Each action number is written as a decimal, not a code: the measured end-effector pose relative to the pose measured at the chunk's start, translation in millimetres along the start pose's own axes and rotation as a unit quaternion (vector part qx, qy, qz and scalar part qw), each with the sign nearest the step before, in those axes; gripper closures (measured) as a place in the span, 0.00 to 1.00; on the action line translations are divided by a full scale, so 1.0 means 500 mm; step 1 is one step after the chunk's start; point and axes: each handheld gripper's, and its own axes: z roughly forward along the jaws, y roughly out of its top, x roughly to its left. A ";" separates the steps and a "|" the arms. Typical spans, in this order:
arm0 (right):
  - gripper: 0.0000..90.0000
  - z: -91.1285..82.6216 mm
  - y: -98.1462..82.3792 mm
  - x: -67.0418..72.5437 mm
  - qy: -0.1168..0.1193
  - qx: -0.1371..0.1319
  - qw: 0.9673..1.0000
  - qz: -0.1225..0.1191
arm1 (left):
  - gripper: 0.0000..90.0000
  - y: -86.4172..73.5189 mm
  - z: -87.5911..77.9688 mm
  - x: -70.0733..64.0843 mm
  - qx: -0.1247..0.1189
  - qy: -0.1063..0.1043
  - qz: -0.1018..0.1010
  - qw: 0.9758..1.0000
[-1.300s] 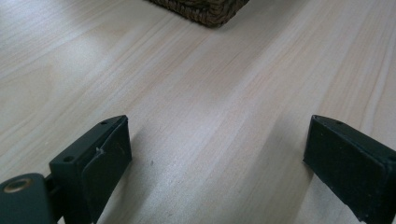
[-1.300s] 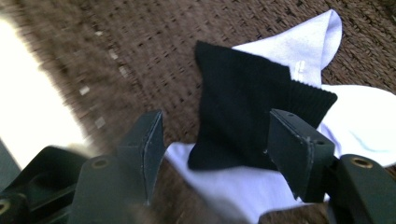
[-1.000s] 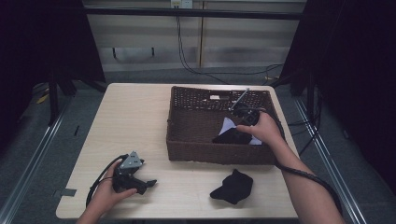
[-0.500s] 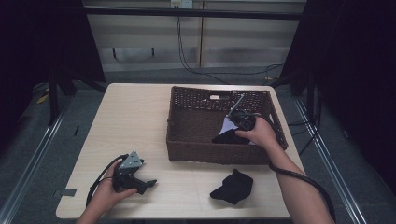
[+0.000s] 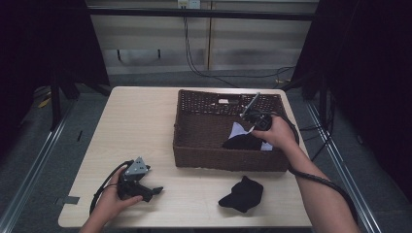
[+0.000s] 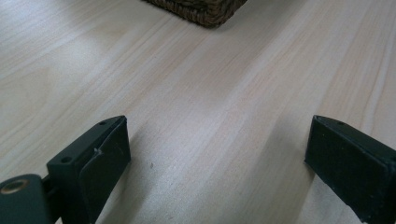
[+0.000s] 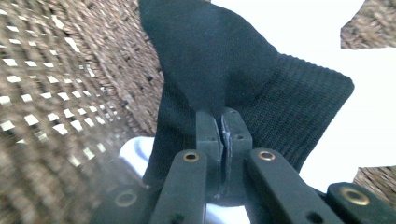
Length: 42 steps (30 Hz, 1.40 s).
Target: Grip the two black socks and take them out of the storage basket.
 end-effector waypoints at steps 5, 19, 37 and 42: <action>0.98 -0.040 -0.003 0.004 0.009 -0.012 1.000 0.001 | 0.07 0.000 0.000 0.000 0.001 -0.001 0.000 1.000; 0.98 -0.137 -0.005 0.013 0.010 -0.028 1.000 0.002 | 0.07 0.000 0.000 0.000 0.001 -0.001 0.000 1.000; 0.98 -0.190 0.014 0.032 -0.001 -0.013 1.000 -0.013 | 0.07 0.000 0.000 0.000 0.001 -0.001 0.000 1.000; 0.98 -0.239 0.023 0.045 -0.011 -0.023 0.999 -0.023 | 0.07 0.000 0.000 0.000 0.001 -0.001 0.000 1.000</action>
